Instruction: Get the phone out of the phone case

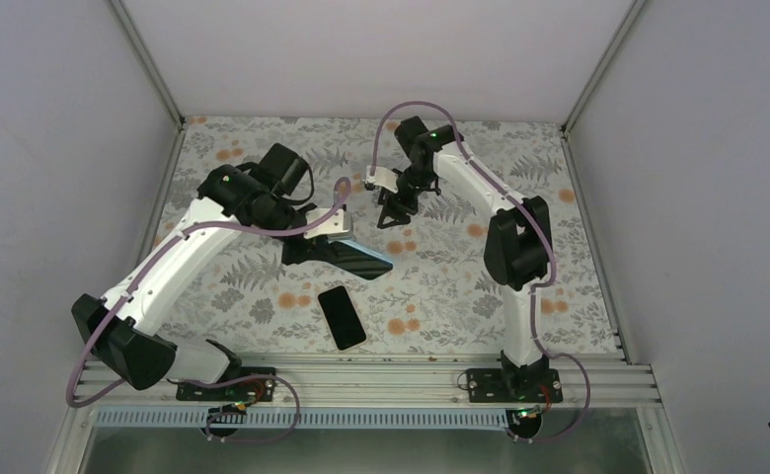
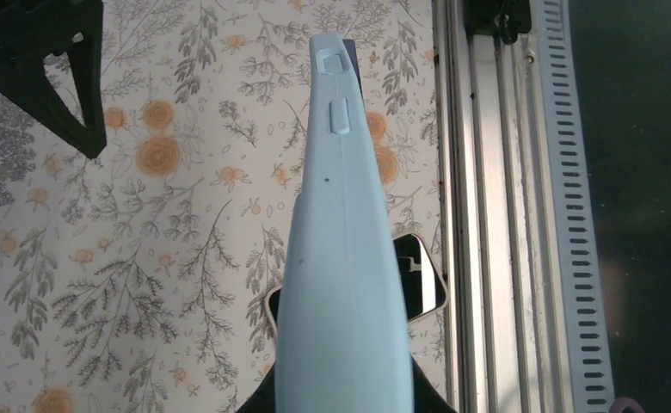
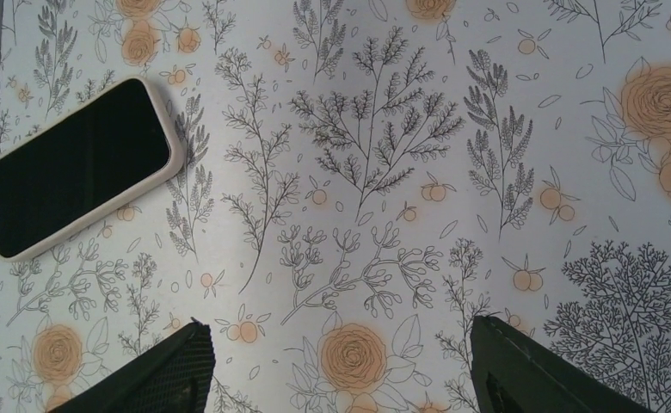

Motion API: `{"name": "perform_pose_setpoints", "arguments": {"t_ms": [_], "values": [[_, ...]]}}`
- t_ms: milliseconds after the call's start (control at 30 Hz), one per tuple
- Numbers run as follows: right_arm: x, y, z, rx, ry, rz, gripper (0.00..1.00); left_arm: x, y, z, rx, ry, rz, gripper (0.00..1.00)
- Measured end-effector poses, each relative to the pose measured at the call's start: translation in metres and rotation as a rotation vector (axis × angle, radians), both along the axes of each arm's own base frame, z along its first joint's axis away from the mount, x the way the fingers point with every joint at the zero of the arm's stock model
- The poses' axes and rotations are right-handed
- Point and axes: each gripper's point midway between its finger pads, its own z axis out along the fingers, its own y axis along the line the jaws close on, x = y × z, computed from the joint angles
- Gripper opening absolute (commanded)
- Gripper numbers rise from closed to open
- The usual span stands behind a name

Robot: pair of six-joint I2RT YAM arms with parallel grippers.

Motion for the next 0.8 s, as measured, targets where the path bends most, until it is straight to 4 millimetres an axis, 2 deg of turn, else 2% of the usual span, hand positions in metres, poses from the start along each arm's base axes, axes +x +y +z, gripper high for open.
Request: {"name": "perform_pose_setpoints", "arguments": {"t_ms": [133,233,333,500,633,800], "values": [[-0.006,-0.007,0.0,0.001,0.0,-0.008,0.76,0.008,0.002,-0.003,0.006,-0.05,0.027,0.02],[-0.028,-0.022,0.003,0.012,0.016,-0.016,0.76,0.017,0.005,-0.009,0.014,-0.111,0.067,0.02],[-0.055,-0.037,0.014,0.033,0.026,-0.022,0.76,0.028,0.007,-0.015,0.021,-0.149,0.099,0.02],[-0.085,-0.043,0.032,0.104,0.0,-0.011,0.75,0.042,0.001,-0.019,0.013,-0.168,0.11,0.02],[-0.092,-0.043,0.031,0.135,0.001,-0.013,0.75,0.048,-0.004,-0.026,0.013,-0.151,0.108,0.02],[-0.086,-0.04,0.026,0.155,-0.019,-0.029,0.74,0.048,-0.007,-0.028,0.008,-0.137,0.102,0.02]]}}
